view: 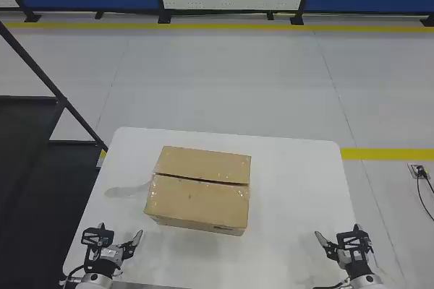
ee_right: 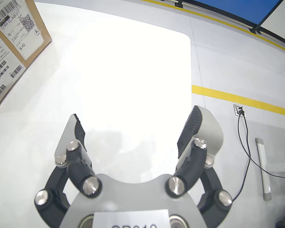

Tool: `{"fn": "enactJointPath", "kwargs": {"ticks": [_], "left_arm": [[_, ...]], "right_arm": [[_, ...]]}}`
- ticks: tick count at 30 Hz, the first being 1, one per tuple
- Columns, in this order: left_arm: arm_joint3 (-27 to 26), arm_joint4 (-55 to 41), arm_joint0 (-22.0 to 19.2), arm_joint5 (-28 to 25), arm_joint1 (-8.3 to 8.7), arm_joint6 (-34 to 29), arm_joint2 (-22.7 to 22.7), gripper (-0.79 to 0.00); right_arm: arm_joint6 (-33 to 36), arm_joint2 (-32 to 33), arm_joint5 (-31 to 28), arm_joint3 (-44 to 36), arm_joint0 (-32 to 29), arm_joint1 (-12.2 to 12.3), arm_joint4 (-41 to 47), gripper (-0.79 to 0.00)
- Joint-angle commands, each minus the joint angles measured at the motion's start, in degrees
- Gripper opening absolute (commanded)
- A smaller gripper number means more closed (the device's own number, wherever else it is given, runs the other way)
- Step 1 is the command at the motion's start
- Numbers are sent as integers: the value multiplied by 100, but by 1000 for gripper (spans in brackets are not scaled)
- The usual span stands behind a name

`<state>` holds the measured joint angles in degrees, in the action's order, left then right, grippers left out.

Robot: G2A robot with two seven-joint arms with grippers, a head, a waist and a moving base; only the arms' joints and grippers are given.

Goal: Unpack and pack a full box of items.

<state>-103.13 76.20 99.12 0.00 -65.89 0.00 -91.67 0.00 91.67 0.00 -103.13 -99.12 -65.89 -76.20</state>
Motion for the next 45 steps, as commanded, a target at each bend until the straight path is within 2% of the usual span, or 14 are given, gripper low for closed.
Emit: {"fn": "enactJointPath", "kwargs": {"ticks": [1, 11, 14, 26, 38, 45], "left_arm": [[0, 0, 0, 0, 0, 0, 0, 0], [0, -3, -7, -3, 0, 9, -3, 0], [62, -144, -61, -190, -4, 185, -35, 0], [647, -1121, -868, -623, -16, 290, -426, 0], [656, -1167, -882, -627, -20, 282, -430, 0], [902, -1186, -1386, -587, -68, 231, -87, 0]], "right_arm": [[0, 0, 0, 0, 0, 0, 0, 0], [0, 0, 0, 0, 0, 0, 0, 0], [-25, -56, -157, -76, 19, -11, 138, 0], [135, -790, 66, -1042, 267, -97, -523, 0], [85, -846, 104, -1111, 306, -110, -529, 0], [-77, -1127, -650, -1073, 783, -158, 278, 0]]}}
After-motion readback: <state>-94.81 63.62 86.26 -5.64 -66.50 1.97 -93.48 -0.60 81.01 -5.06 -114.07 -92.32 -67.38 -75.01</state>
